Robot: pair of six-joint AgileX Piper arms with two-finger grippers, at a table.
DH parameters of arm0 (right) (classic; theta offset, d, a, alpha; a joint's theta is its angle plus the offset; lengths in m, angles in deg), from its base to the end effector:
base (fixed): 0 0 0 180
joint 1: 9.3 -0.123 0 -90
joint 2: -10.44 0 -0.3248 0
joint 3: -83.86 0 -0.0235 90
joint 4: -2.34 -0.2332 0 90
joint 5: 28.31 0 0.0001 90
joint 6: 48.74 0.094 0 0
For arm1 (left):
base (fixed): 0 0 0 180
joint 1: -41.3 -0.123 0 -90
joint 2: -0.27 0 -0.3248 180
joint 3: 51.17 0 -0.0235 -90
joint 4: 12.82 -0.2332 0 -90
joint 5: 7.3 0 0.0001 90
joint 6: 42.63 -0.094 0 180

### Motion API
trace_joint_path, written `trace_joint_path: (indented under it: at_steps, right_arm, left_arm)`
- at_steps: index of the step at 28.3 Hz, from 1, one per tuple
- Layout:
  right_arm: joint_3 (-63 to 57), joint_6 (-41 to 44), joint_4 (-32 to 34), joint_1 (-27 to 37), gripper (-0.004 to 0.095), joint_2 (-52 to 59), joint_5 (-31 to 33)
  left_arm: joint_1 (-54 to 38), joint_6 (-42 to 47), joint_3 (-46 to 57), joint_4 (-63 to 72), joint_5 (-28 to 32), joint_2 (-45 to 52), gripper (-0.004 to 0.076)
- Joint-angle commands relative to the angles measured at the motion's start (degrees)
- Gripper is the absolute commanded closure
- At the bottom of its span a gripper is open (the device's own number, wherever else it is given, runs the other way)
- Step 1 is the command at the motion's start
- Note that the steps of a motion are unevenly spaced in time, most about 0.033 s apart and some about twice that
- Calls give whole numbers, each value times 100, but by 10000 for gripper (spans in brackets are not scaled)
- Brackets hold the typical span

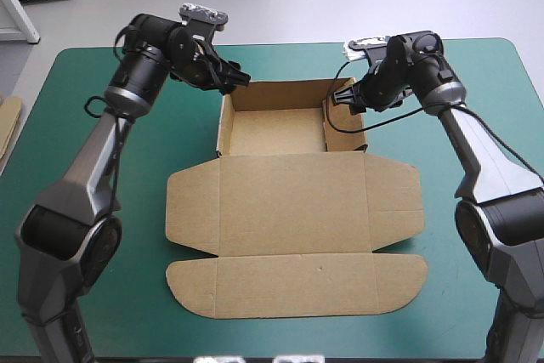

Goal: Fold the box

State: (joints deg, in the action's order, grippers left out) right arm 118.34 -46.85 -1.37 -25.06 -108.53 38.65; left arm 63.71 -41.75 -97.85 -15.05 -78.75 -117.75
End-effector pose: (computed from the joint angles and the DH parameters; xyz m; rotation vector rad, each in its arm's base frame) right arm 0.4142 0.1227 0.3705 -0.3069 2.6351 0.1901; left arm 0.3921 -0.1580 0.4317 0.4660 2.4511 -0.1193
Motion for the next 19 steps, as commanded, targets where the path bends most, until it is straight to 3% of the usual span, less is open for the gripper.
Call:
trace_joint_path:
  at_steps: [1,9,19]
  right_arm:
    - [165,-95,21,-9,422,687,-104]
    - [165,-190,-7,-9,422,998,108]
    - [165,-335,-41,-9,422,1347,127]
  left_arm:
    - [-1,-36,-131,-45,-261,881,198]
    - [-1,-88,1552,-71,-261,2658,232]
    - [-1,111,4448,-168,-177,5874,232]
